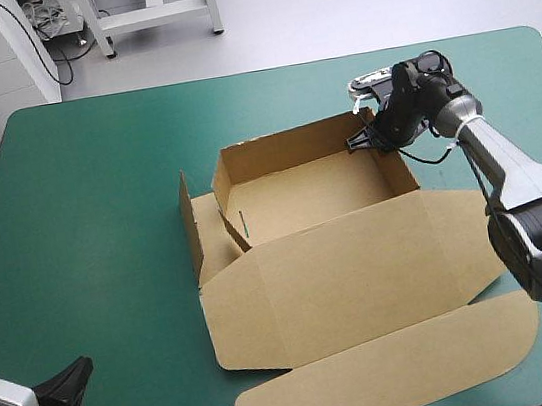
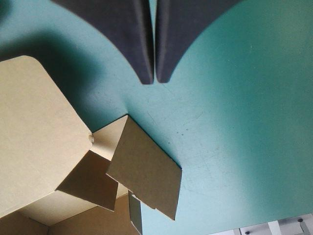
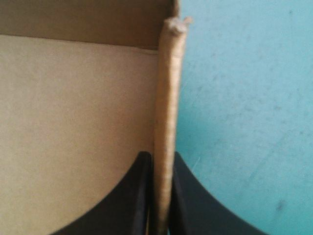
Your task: Fold the box
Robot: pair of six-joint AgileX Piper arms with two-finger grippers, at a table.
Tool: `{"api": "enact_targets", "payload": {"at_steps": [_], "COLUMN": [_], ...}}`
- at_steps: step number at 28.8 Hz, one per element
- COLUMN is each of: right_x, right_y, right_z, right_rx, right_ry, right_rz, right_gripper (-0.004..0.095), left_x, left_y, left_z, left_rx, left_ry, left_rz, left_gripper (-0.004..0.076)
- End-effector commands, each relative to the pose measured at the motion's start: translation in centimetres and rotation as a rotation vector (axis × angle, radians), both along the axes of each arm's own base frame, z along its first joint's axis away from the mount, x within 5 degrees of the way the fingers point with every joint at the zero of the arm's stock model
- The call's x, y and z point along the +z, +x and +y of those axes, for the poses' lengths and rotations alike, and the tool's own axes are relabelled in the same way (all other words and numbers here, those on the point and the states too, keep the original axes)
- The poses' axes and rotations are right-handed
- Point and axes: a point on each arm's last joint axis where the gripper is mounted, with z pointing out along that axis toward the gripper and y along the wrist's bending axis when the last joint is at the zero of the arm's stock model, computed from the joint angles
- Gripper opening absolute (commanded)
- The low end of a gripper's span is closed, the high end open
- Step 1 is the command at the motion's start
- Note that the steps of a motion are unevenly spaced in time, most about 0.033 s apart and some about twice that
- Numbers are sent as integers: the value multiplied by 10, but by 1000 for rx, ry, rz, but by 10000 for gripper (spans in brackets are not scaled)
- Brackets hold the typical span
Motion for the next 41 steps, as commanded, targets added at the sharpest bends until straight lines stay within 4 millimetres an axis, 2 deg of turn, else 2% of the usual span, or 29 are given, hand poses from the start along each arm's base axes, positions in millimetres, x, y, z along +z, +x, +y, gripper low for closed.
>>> {"api": "enact_targets", "payload": {"at_steps": [1, 3, 5, 14, 17, 19, 21, 24, 41], "right_x": [36, 64, 83, 173, 187, 188, 184, 168, 32], "right_y": [-18, -24, -32, -94, -107, -108, -107, -100, -28], "right_z": [2, 0, -2, -20, -25, -26, -26, -24, -5], "right_rx": [49, 50, 49, 45, 39, 42, 51, 59, 71], "right_ry": [14, 29, 32, 69, 56, 39, 29, 21, -48], "right_rz": [33, -46, -98, -332, -379, -387, -376, -321, 49], "right_gripper": [231, 349, 397, 405, 409, 409, 409, 409, 436], "left_x": [10, 10, 10, 8, 8, 7, 5, 3, -1], "left_y": [2, 2, 2, 2, 2, 3, 3, 4, 4], "left_z": [-3, -3, -3, -4, -4, -4, -4, -5, -6], "left_rx": [-22, -22, -22, -23, -23, -23, -23, -29, -27], "left_ry": [-32, -32, -32, -32, -32, -30, -27, -33, -23], "left_rz": [-58, -58, -58, -49, -49, -46, -41, -28, -2], "left_gripper": [-8, -8, -8, -8, -8, -8, -8, -8, -8]}}
